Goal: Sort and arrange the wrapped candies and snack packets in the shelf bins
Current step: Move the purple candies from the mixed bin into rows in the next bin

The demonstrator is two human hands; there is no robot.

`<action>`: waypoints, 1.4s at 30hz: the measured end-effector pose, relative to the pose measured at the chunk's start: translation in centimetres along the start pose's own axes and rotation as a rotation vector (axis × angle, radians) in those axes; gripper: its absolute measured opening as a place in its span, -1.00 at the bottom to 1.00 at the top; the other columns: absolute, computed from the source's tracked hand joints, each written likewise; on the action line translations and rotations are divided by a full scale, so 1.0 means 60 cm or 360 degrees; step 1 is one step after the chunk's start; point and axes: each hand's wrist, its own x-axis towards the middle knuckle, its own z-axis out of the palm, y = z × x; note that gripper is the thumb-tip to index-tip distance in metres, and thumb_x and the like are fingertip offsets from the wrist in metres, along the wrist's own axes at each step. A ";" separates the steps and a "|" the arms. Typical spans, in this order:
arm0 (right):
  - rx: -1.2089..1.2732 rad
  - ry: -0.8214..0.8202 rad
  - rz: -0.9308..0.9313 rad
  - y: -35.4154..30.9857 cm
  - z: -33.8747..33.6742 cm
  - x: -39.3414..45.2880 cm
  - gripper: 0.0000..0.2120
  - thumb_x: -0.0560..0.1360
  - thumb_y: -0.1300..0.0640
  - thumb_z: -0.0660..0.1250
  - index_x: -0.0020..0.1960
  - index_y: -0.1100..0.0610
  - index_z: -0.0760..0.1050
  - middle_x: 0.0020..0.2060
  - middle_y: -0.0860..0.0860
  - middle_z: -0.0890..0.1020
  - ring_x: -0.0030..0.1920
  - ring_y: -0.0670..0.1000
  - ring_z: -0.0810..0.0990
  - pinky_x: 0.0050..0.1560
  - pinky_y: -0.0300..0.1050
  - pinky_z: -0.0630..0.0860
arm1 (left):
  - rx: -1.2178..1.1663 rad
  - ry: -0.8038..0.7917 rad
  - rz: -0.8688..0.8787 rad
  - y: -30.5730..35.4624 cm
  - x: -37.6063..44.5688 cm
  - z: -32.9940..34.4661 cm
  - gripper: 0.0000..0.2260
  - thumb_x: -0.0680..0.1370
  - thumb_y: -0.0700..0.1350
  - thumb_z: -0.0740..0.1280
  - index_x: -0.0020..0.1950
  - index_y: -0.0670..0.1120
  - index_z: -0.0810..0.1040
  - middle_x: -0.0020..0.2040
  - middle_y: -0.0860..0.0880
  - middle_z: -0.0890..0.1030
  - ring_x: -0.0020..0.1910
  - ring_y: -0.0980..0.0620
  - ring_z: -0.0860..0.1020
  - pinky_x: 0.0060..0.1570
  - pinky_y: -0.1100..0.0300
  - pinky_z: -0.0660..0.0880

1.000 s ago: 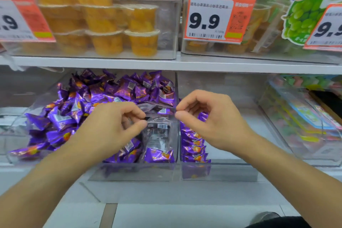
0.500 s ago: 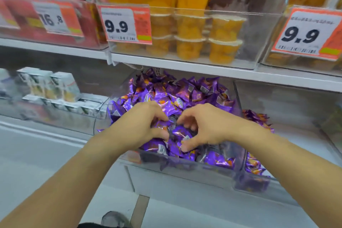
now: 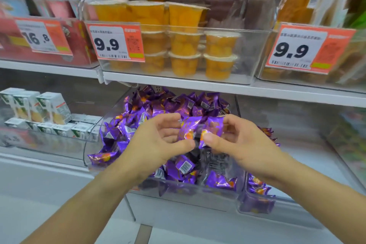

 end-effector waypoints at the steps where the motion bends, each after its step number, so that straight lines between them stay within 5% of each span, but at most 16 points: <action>1: 0.0014 0.0025 -0.0028 0.000 -0.008 -0.013 -0.60 0.37 -0.02 0.53 0.10 0.14 0.56 -0.03 0.04 0.72 0.02 0.06 0.70 0.16 0.10 0.60 | -0.0060 -0.0087 -0.0035 0.003 -0.001 0.016 -0.42 0.23 -0.24 0.65 0.20 -0.05 0.58 0.04 -0.01 0.71 0.02 0.14 0.67 -0.01 0.34 0.56; 5: 0.0122 0.0352 -0.0090 0.003 -0.039 -0.055 -0.48 0.21 -0.04 0.62 0.02 0.21 0.54 -0.18 0.19 0.72 -0.18 0.30 0.68 -0.11 0.17 0.65 | -0.0032 -0.0265 0.0022 0.011 0.000 0.073 -0.54 0.21 -0.23 0.62 0.07 -0.08 0.60 -0.08 -0.05 0.72 -0.09 0.02 0.68 0.01 0.17 0.60; 9: 0.0320 0.0515 -0.0094 0.011 -0.067 -0.081 -0.54 0.14 0.08 0.59 -0.08 0.23 0.50 -0.36 0.16 0.65 -0.48 0.18 0.62 -0.46 -0.07 0.55 | -0.0052 -0.0383 0.0056 0.018 0.006 0.124 -0.51 0.23 -0.19 0.61 0.04 -0.13 0.45 -0.18 -0.09 0.67 -0.20 0.00 0.62 -0.15 0.17 0.57; 12: 0.0270 0.0620 -0.0163 0.017 -0.089 -0.091 -0.61 0.12 0.11 0.61 -0.14 0.17 0.56 -0.35 0.07 0.65 -0.45 0.10 0.60 -0.44 -0.04 0.56 | -0.0043 -0.0497 0.0001 0.026 0.006 0.154 -0.47 0.31 -0.22 0.61 0.16 -0.16 0.41 -0.06 -0.21 0.69 -0.11 -0.20 0.65 -0.04 0.01 0.59; 17: 0.0038 0.0844 -0.0289 0.032 -0.119 -0.097 -0.61 0.17 0.31 0.67 -0.13 -0.04 0.70 -0.17 -0.01 0.67 -0.22 0.06 0.67 -0.18 0.11 0.64 | -0.0140 -0.0600 -0.0006 0.031 0.008 0.187 -0.49 0.36 -0.23 0.46 0.29 -0.09 0.45 0.08 -0.10 0.69 -0.01 -0.09 0.66 -0.02 0.13 0.62; 20: -0.0072 0.0872 -0.0392 0.044 -0.128 -0.099 -0.48 0.28 0.44 0.57 -0.08 -0.19 0.71 -0.12 -0.15 0.56 -0.23 -0.02 0.64 -0.13 -0.08 0.63 | -0.0376 -0.0592 -0.0090 0.031 0.006 0.207 -0.47 0.33 -0.27 0.42 0.30 -0.13 0.46 0.09 -0.13 0.69 -0.03 -0.12 0.67 -0.05 0.18 0.59; 24: -0.0302 0.0703 -0.0509 0.044 -0.121 -0.111 -0.48 0.44 0.49 0.37 0.14 -0.08 0.66 0.08 -0.03 0.50 -0.20 0.00 0.62 -0.13 -0.38 0.55 | -0.0624 -0.0515 -0.0166 0.037 0.002 0.220 -0.54 0.37 -0.13 0.47 0.25 -0.18 0.55 -0.03 -0.12 0.71 -0.02 -0.11 0.67 0.13 0.01 0.53; 27: -0.0254 0.0566 -0.0453 0.043 -0.121 -0.117 -0.48 0.45 0.40 0.32 0.17 -0.16 0.64 0.16 -0.15 0.48 -0.11 0.00 0.64 -0.04 -0.24 0.59 | -0.0466 -0.0418 -0.0080 0.033 0.001 0.215 -0.66 0.50 -0.14 0.46 0.25 -0.14 0.56 0.05 -0.14 0.71 0.07 -0.13 0.67 0.18 0.02 0.52; 30: 0.0036 0.0604 -0.0310 0.039 -0.129 -0.116 -0.69 0.41 0.21 0.47 0.08 -0.10 0.65 0.11 -0.13 0.59 -0.06 -0.01 0.68 -0.06 0.05 0.65 | -0.0398 -0.0376 -0.0014 0.029 0.004 0.205 -0.66 0.48 -0.26 0.38 0.27 -0.19 0.52 0.05 -0.14 0.71 0.06 -0.13 0.68 0.07 0.15 0.59; 32: 0.0224 0.0616 -0.0215 0.038 -0.134 -0.115 -0.62 0.34 0.06 0.55 0.14 -0.05 0.59 0.03 -0.05 0.65 -0.09 0.05 0.69 -0.05 0.20 0.65 | -0.0304 -0.0383 0.0052 0.028 0.004 0.199 -0.68 0.48 -0.30 0.38 0.24 -0.21 0.53 0.04 -0.13 0.71 0.04 -0.08 0.69 0.00 0.25 0.58; 36: 0.0159 0.0566 -0.0165 0.033 -0.142 -0.112 -0.70 0.31 0.08 0.59 0.02 -0.01 0.65 -0.14 0.09 0.68 -0.17 0.22 0.66 -0.06 0.34 0.61 | -0.0230 -0.0393 0.0112 0.031 -0.002 0.196 -0.71 0.47 -0.29 0.39 0.19 -0.21 0.58 0.04 -0.09 0.72 0.05 -0.04 0.68 0.03 0.27 0.57; 42: 0.0737 0.0487 0.0167 0.028 -0.147 -0.111 -0.64 0.20 0.19 0.63 -0.11 0.24 0.55 -0.17 0.26 0.70 -0.23 0.19 0.66 -0.04 0.09 0.65 | -0.0574 -0.0219 -0.0151 0.036 0.000 0.198 -0.83 0.59 -0.25 0.29 0.05 -0.28 0.65 0.02 -0.25 0.69 0.11 -0.28 0.63 0.20 -0.10 0.55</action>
